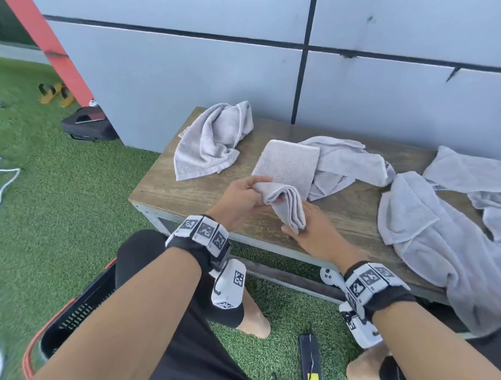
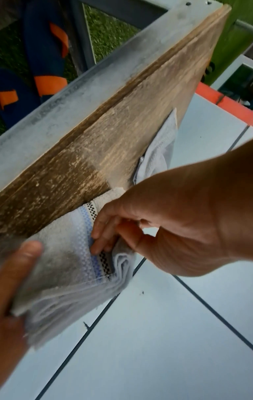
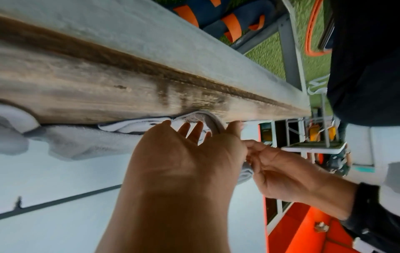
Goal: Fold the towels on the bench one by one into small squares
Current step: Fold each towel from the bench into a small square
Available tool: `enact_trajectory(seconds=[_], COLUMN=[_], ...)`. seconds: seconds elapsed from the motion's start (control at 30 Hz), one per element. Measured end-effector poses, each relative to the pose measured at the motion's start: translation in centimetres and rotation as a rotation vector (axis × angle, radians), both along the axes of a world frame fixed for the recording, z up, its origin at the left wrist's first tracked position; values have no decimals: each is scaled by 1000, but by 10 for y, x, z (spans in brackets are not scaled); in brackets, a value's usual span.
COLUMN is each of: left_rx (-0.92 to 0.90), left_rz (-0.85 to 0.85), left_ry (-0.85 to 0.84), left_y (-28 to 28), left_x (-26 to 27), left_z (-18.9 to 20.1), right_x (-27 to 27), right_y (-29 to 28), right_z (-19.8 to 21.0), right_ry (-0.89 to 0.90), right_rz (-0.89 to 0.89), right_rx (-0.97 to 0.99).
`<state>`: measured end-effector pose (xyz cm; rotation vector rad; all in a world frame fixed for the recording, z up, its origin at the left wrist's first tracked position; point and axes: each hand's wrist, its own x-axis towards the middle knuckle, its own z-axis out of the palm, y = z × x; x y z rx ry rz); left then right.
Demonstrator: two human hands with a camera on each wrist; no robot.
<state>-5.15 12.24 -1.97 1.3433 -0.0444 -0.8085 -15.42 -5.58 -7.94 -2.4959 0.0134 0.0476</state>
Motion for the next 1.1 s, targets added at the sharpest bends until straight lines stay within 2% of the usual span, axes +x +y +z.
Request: enact_trajectory(seconds=[0.07,0.17,0.23,0.27,0.4,0.6,0.77,0.9,1.03,1.1], left_rx=[98,342,412,413,389,588,584,623,744,786], left_rz=[-14,53,104,112,-3,-92,6,94,62,68], left_ry=[-114,-353,-518,-547,-521,-544,-594,-627,-566,-591], left_y=[1,5,8,10,17,16,10,0,-8,-10], left_x=[0,5,8,8,1,-6,-2,8,13,15], left_z=[0,-5,-13,-15,-26,-52,-51,-48,-55,-59], right_x=[-1,-4,-5,-6,-6,-4,1,20,35,40], right_y=[2,1,-3,-4,-13,-20,-17,-15,-18,-20], right_z=[10,27,32,35,41,28,24,25,14,9], right_ry=[-53,-68,-58,-46,26,217,160,70,144,162], right_rz=[-74,-132,-152,-162,-186,-154,-250,-335,-408,-420], right_rx=[87,177,236,264,361,325,388,315,279,255])
